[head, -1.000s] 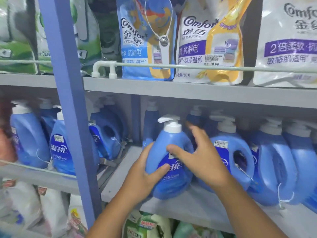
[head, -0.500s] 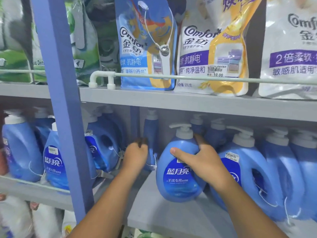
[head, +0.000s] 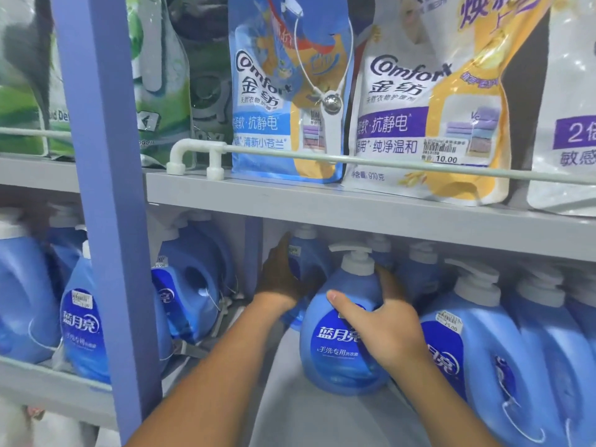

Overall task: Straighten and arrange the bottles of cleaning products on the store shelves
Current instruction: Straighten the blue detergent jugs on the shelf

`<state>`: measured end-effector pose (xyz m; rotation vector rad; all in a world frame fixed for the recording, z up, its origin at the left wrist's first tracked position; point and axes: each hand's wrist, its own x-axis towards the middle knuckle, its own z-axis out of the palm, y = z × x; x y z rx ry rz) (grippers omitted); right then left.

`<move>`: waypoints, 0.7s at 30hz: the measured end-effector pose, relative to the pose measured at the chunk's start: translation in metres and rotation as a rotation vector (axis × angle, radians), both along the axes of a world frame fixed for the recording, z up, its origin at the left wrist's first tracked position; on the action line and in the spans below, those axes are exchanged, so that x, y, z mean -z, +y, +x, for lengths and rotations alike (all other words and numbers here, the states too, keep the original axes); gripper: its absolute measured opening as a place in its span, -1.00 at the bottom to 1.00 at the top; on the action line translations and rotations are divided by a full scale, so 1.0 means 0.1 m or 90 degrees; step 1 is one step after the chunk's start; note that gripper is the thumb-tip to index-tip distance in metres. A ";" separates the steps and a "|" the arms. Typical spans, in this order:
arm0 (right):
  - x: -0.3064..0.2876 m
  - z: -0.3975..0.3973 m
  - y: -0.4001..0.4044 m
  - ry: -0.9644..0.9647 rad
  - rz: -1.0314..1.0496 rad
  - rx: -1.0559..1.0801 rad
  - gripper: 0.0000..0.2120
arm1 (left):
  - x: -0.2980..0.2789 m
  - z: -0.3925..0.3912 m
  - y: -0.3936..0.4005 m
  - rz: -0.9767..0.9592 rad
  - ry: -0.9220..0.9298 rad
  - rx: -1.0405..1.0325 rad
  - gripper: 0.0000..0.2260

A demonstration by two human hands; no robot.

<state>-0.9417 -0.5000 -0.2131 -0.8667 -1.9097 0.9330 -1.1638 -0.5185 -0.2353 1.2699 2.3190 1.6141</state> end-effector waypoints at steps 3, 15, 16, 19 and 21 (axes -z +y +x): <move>0.01 -0.02 0.02 0.005 0.004 0.003 -0.41 | 0.18 -0.03 0.12 0.041 0.038 -0.105 -0.06; 0.17 -0.22 0.14 0.040 0.081 -0.035 -0.35 | 0.26 -0.22 0.12 -0.101 0.210 -0.293 -0.06; 0.20 -0.23 0.13 0.036 0.087 -0.035 -0.32 | 0.26 -0.25 0.09 -0.094 0.192 -0.272 -0.09; 0.20 -0.27 0.10 0.001 0.090 -0.059 -0.33 | 0.18 -0.22 -0.18 0.017 -0.058 -0.192 -0.45; 0.16 -0.36 0.05 -0.016 0.081 -0.094 -0.40 | 0.21 -0.14 -0.40 0.090 -0.207 -0.182 -0.54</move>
